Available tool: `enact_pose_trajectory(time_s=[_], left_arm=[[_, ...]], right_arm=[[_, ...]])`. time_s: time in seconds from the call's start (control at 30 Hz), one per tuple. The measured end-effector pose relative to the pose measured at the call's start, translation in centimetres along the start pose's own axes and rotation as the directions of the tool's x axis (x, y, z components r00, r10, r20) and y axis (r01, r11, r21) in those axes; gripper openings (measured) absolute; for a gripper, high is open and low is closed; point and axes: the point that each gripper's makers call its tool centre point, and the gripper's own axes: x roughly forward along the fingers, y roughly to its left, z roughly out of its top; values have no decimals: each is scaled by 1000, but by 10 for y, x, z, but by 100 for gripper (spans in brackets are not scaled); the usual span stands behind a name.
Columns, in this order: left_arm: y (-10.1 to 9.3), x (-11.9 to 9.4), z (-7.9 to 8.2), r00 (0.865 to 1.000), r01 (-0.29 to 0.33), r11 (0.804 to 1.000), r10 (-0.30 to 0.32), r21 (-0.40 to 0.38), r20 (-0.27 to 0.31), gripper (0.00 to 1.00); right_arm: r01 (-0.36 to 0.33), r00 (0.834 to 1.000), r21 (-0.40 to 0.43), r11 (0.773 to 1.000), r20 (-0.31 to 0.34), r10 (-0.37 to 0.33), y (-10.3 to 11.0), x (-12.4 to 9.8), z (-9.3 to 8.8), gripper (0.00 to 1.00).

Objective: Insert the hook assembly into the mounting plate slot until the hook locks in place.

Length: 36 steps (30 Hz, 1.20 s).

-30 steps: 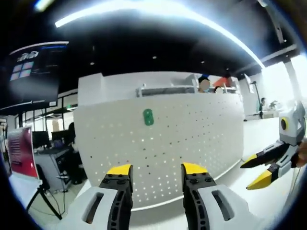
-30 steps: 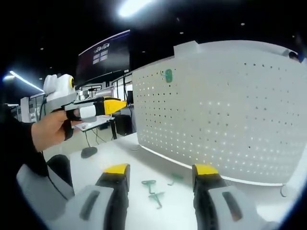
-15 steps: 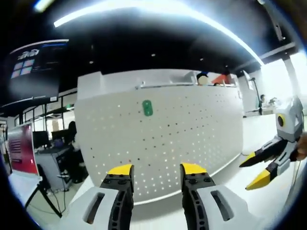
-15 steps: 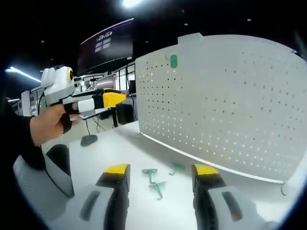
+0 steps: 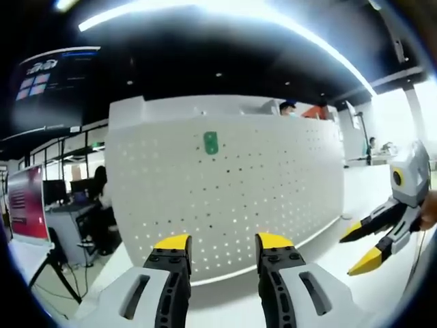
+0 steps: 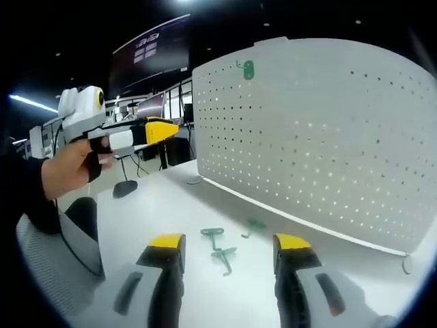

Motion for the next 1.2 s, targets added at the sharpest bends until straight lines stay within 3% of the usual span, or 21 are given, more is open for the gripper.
enact_pose_trajectory(time_s=[0.7,1.2], left_arm=[[-12,3,-3,999,49,999,-49,10,-13,37],[-8,3,-2,999,49,999,-49,0,-15,36]], right_arm=[[-15,1000,-22,1000,-23,14,-6,21,2,45],[-49,995,-94,994,-96,40,-23,58,-1,38]])
